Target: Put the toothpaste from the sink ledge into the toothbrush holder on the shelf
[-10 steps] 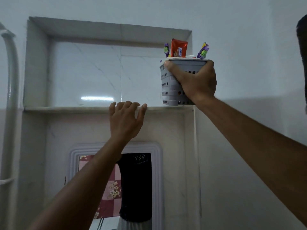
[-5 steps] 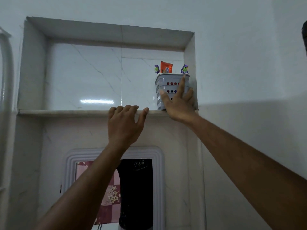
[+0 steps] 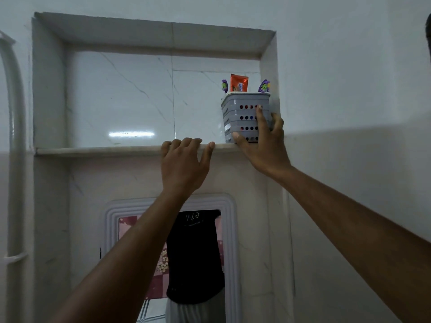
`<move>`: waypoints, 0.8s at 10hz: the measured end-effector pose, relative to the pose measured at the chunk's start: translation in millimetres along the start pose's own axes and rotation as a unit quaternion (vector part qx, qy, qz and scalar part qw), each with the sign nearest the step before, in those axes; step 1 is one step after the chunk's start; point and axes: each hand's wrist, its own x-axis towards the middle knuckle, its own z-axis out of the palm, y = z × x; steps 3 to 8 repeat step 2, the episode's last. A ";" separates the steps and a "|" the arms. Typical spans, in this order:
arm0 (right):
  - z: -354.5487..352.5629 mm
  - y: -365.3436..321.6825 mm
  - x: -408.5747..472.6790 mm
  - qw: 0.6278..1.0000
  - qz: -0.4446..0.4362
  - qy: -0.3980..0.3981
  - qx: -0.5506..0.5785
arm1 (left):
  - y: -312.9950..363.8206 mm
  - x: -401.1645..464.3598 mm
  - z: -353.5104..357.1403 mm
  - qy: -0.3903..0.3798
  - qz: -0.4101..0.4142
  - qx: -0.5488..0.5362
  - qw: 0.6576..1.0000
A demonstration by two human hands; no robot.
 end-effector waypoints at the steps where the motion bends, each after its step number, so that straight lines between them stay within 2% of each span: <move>1: -5.9 -2.0 -14.7 0.999 -0.014 0.032 -0.011 | -3.0 0.1 -4.3 -0.018 0.015 -0.017 1.000; 2: -15.9 -12.3 -29.2 0.997 -0.027 0.068 0.003 | -8.6 -2.7 -14.9 -0.054 0.021 -0.056 0.997; 8: -15.9 -12.3 -29.2 0.997 -0.027 0.068 0.003 | -8.6 -2.7 -14.9 -0.054 0.021 -0.056 0.997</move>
